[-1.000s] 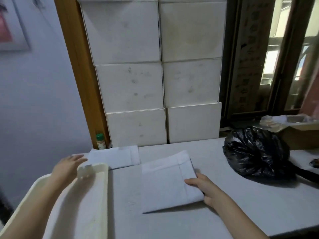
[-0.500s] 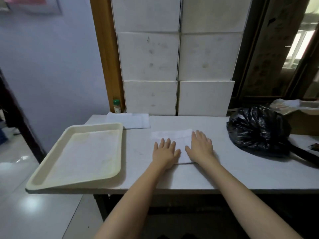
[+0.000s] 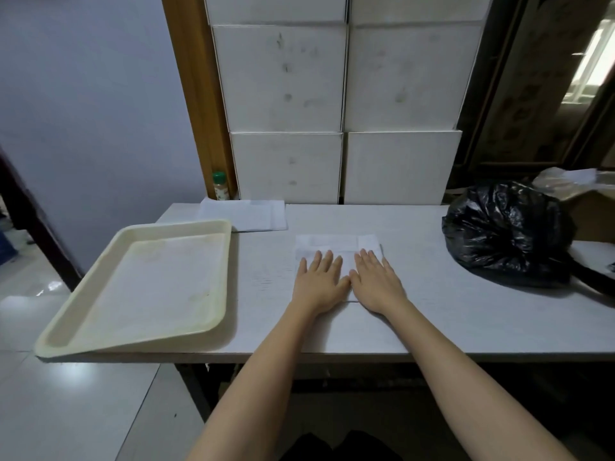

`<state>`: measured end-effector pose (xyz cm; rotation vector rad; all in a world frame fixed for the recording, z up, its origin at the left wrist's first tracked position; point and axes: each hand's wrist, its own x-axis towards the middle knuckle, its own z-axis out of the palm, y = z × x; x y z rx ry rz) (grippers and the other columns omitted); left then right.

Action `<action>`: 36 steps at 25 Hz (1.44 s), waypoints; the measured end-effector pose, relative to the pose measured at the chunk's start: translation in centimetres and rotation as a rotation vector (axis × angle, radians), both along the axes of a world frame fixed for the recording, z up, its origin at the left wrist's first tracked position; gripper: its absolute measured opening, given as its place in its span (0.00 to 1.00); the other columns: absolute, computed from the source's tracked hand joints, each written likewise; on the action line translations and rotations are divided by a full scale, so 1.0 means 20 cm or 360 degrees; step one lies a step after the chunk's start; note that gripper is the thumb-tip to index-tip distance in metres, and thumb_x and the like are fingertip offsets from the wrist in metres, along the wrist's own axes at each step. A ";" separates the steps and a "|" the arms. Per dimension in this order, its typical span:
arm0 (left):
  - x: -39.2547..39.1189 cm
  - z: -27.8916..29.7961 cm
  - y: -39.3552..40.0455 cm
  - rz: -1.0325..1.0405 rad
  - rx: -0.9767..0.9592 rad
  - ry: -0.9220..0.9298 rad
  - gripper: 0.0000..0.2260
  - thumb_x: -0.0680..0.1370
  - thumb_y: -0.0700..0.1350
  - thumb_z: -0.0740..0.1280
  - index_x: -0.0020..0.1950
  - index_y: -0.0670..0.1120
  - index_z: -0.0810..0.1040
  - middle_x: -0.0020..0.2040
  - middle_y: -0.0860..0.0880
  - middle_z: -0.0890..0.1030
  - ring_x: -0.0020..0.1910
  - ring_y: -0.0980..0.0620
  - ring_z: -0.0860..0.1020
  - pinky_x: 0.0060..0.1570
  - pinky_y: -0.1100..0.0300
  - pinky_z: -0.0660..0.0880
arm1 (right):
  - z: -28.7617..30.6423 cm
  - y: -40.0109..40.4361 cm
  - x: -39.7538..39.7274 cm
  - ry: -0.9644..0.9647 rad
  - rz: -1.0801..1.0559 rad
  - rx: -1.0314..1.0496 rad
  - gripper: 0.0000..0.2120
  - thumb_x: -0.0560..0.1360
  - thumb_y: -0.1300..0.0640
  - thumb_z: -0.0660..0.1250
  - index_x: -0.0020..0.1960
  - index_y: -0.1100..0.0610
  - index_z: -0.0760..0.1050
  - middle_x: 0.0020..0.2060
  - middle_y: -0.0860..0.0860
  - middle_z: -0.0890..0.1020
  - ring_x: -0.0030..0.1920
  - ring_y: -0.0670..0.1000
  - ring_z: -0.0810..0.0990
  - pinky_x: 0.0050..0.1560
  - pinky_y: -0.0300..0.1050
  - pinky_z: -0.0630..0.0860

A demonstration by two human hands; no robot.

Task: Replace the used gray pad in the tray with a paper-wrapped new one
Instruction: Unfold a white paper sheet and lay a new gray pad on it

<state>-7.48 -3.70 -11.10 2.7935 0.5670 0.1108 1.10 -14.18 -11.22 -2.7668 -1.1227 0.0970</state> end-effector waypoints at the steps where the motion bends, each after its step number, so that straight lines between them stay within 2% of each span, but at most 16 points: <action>1: -0.01 0.02 0.01 -0.0030 -0.0090 -0.0029 0.27 0.80 0.58 0.52 0.77 0.50 0.55 0.79 0.48 0.51 0.78 0.49 0.46 0.75 0.46 0.41 | 0.00 0.00 0.02 0.0130 -0.0002 0.0107 0.26 0.82 0.49 0.43 0.77 0.58 0.48 0.77 0.52 0.48 0.77 0.50 0.45 0.77 0.48 0.42; 3: -0.08 0.05 0.04 -0.0171 -0.0270 -0.0038 0.30 0.77 0.62 0.60 0.76 0.53 0.58 0.79 0.49 0.54 0.78 0.50 0.47 0.76 0.46 0.41 | 0.04 -0.03 0.05 0.0626 -0.0142 0.0668 0.23 0.82 0.53 0.48 0.75 0.58 0.57 0.77 0.52 0.54 0.77 0.52 0.50 0.76 0.48 0.48; 4: -0.12 0.06 0.05 -0.0273 -0.0217 0.0008 0.34 0.74 0.65 0.62 0.76 0.54 0.59 0.79 0.50 0.53 0.78 0.50 0.47 0.76 0.46 0.41 | 0.06 -0.07 0.06 0.0813 -0.0292 0.1023 0.20 0.82 0.55 0.50 0.72 0.58 0.63 0.74 0.53 0.61 0.75 0.54 0.56 0.74 0.48 0.55; 6: -0.18 0.06 0.05 -0.0387 -0.0008 0.0098 0.36 0.71 0.68 0.62 0.75 0.55 0.59 0.79 0.50 0.53 0.78 0.49 0.47 0.76 0.46 0.43 | 0.09 -0.16 0.08 0.0843 -0.0615 0.1400 0.17 0.80 0.59 0.53 0.66 0.60 0.70 0.66 0.55 0.73 0.67 0.56 0.70 0.64 0.46 0.66; 9: -0.16 0.06 0.00 -0.0352 0.0001 0.0049 0.30 0.75 0.66 0.59 0.74 0.56 0.63 0.78 0.50 0.57 0.78 0.47 0.50 0.75 0.45 0.46 | 0.13 -0.23 0.03 0.0849 -0.0615 0.1305 0.15 0.78 0.60 0.54 0.61 0.60 0.73 0.60 0.57 0.76 0.55 0.54 0.74 0.54 0.45 0.69; 13: -0.13 0.09 -0.05 -0.0468 -0.0019 -0.0011 0.23 0.78 0.63 0.56 0.69 0.55 0.71 0.73 0.50 0.67 0.74 0.49 0.61 0.71 0.48 0.56 | 0.17 -0.28 -0.02 0.0697 -0.0688 0.1176 0.16 0.76 0.59 0.59 0.62 0.60 0.69 0.59 0.56 0.77 0.56 0.56 0.75 0.55 0.48 0.71; 15: -0.15 0.10 -0.06 -0.0432 -0.0209 -0.0189 0.18 0.79 0.59 0.58 0.61 0.53 0.78 0.64 0.51 0.76 0.64 0.51 0.72 0.63 0.53 0.66 | 0.19 -0.32 -0.03 0.0621 -0.0725 0.1046 0.18 0.74 0.59 0.63 0.63 0.60 0.68 0.56 0.56 0.77 0.55 0.57 0.76 0.52 0.47 0.70; 17: -0.16 0.11 -0.07 -0.0338 -0.0400 -0.0339 0.14 0.79 0.57 0.59 0.48 0.50 0.79 0.49 0.53 0.80 0.49 0.52 0.76 0.49 0.56 0.70 | 0.22 -0.35 -0.05 0.0616 -0.0777 0.0988 0.20 0.73 0.56 0.65 0.62 0.60 0.67 0.53 0.55 0.76 0.54 0.58 0.76 0.51 0.47 0.70; 20: -0.17 0.10 -0.08 -0.0263 -0.0573 -0.0471 0.17 0.81 0.55 0.57 0.34 0.50 0.67 0.31 0.53 0.68 0.32 0.53 0.66 0.37 0.58 0.62 | 0.28 -0.37 -0.03 0.0709 -0.0736 0.1256 0.14 0.76 0.51 0.60 0.55 0.59 0.71 0.48 0.53 0.78 0.51 0.56 0.77 0.52 0.50 0.72; 23: -0.17 0.14 -0.05 -0.0115 -0.1022 -0.0802 0.17 0.81 0.50 0.59 0.33 0.47 0.63 0.32 0.49 0.62 0.32 0.55 0.60 0.35 0.59 0.56 | 0.32 -0.37 -0.01 0.1040 -0.0628 0.1881 0.11 0.78 0.56 0.57 0.55 0.61 0.71 0.48 0.56 0.80 0.47 0.53 0.77 0.52 0.48 0.72; 25: -0.18 0.17 -0.03 0.0022 -0.1286 -0.0960 0.17 0.81 0.49 0.59 0.35 0.44 0.64 0.34 0.47 0.62 0.34 0.54 0.61 0.34 0.59 0.56 | 0.30 -0.39 -0.01 0.1085 -0.0444 0.1759 0.15 0.77 0.57 0.61 0.62 0.60 0.70 0.55 0.55 0.77 0.54 0.53 0.76 0.56 0.46 0.71; 26: -0.17 0.19 -0.01 0.0067 -0.1379 -0.0983 0.16 0.81 0.49 0.60 0.35 0.44 0.64 0.34 0.47 0.63 0.35 0.53 0.61 0.34 0.60 0.57 | 0.26 -0.39 -0.02 0.0960 -0.0326 0.1500 0.19 0.76 0.56 0.64 0.66 0.59 0.69 0.59 0.53 0.75 0.60 0.53 0.74 0.60 0.46 0.69; 28: -0.15 0.23 0.03 0.0135 -0.1458 -0.0938 0.15 0.81 0.50 0.60 0.37 0.44 0.66 0.36 0.47 0.65 0.37 0.52 0.64 0.35 0.59 0.59 | 0.18 -0.39 -0.03 0.0361 -0.0226 0.1038 0.30 0.72 0.55 0.70 0.71 0.57 0.63 0.68 0.53 0.68 0.69 0.54 0.67 0.68 0.49 0.66; 30: -0.11 0.30 0.10 0.0152 -0.1448 -0.0849 0.15 0.80 0.52 0.61 0.38 0.44 0.71 0.38 0.46 0.70 0.39 0.51 0.68 0.39 0.59 0.63 | 0.18 -0.39 -0.02 0.0003 -0.0315 0.1096 0.39 0.69 0.52 0.73 0.74 0.56 0.57 0.71 0.54 0.61 0.72 0.55 0.61 0.70 0.51 0.63; 33: -0.06 0.47 0.19 -0.0003 -0.1244 -0.0658 0.14 0.79 0.53 0.62 0.39 0.45 0.77 0.38 0.47 0.75 0.39 0.51 0.72 0.39 0.59 0.67 | 0.28 -0.38 0.02 0.0190 -0.0167 0.1142 0.49 0.65 0.49 0.75 0.76 0.48 0.48 0.75 0.44 0.54 0.74 0.48 0.56 0.73 0.50 0.60; 36: 0.06 0.67 0.29 -0.0093 -0.0946 -0.0480 0.14 0.78 0.54 0.64 0.42 0.45 0.81 0.37 0.49 0.77 0.38 0.52 0.73 0.39 0.61 0.70 | 0.38 -0.31 0.11 0.0771 0.0040 0.1291 0.45 0.65 0.54 0.77 0.75 0.49 0.56 0.66 0.48 0.71 0.65 0.49 0.71 0.65 0.49 0.70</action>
